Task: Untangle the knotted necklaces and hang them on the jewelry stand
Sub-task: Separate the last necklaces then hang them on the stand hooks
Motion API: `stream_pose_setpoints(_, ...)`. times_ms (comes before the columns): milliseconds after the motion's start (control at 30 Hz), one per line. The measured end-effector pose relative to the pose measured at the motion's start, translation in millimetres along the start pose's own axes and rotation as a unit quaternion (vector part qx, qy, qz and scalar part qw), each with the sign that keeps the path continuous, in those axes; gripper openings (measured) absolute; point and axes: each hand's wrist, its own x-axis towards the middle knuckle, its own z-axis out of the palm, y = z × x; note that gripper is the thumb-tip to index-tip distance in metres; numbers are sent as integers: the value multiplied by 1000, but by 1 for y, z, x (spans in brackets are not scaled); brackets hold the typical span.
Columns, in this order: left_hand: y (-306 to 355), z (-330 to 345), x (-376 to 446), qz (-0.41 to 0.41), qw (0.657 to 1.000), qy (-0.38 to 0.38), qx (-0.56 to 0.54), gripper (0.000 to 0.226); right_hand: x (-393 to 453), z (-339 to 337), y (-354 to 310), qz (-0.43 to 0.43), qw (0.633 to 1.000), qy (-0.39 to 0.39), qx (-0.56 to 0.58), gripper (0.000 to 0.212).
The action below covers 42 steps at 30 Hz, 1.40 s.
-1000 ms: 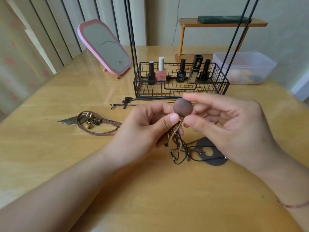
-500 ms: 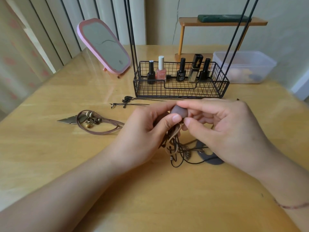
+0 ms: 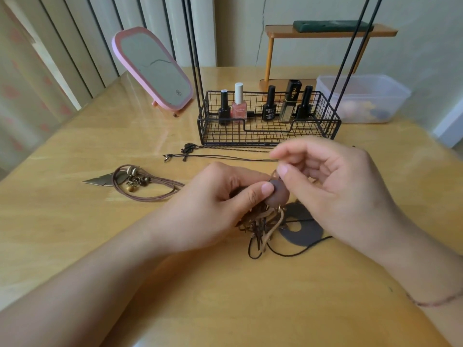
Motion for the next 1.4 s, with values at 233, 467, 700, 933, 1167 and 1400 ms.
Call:
stream_pose_setpoints(233,-5,2,4,-70,984,97,-134,36,3,0,-6,84,996,-23,33,31)
stream_pose_setpoints(467,-6,3,6,-136,953,158,-222,27,6,-6,1,127,985,-39,111,6)
stream_pose_setpoints(700,-9,0,7,-151,943,179,-239,27,11,-15,-9,130,937,-1,324,18)
stream_pose_setpoints(933,-9,-3,4,-101,958,147,-225,31,12,-14,-9,116,917,39,379,11)
stream_pose_setpoints(1167,-11,1,1,-12,989,81,-123,9,15,-21,-13,139,875,45,461,20)
stream_pose_setpoints(1400,-12,2,3,-24,972,79,-222,20,17,-26,-12,216,829,16,515,13)
